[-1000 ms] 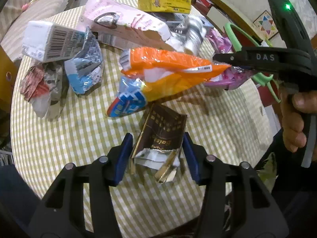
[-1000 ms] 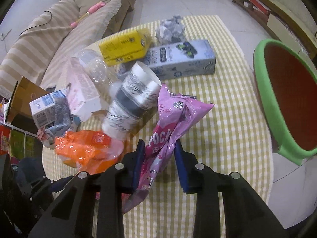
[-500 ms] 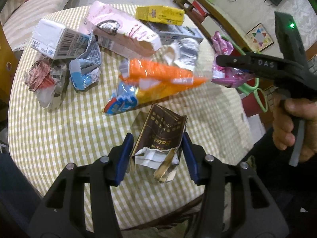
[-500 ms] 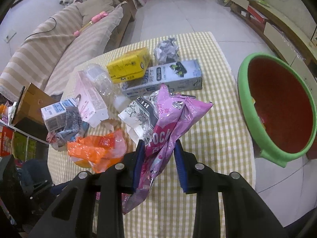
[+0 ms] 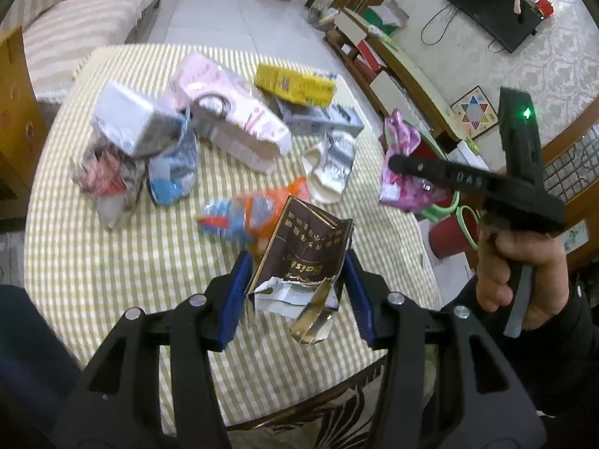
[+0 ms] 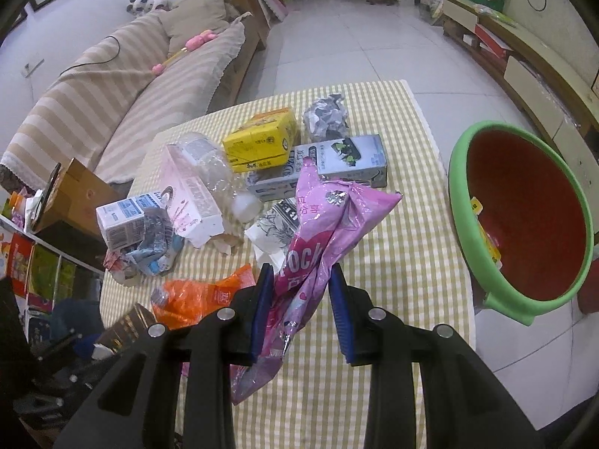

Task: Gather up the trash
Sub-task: 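Carry brown wrapper and pink bag over the green bucket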

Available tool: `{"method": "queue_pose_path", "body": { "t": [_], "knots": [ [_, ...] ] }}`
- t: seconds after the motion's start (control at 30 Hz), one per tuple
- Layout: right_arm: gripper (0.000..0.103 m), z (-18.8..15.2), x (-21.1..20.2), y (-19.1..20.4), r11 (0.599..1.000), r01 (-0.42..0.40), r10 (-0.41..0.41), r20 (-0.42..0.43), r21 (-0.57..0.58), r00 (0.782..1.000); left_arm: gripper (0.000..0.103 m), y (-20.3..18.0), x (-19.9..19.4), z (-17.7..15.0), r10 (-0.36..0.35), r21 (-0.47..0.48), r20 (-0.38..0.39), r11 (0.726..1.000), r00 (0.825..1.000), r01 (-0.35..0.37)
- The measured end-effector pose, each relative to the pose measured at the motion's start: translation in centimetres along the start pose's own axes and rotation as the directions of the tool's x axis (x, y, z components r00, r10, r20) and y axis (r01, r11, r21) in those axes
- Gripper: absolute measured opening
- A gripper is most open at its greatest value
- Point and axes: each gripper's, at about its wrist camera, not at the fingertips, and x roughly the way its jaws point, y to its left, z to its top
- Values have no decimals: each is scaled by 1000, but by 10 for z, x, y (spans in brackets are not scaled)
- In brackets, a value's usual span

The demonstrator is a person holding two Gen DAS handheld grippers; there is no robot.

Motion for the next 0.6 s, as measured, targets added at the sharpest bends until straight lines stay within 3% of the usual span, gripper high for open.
{"method": "queue_pose_path", "body": {
  "t": [0.23,0.6],
  "knots": [
    [30,2,-7,3,1000,2,-2,21,-19,1000,48,-15,-5,25,52,35,41,998,998,-53],
    [30,8,-22,-8,999,35,-33,75,-19,997,48,-32,6,61,56,52,75,997,996,-60]
  ]
}}
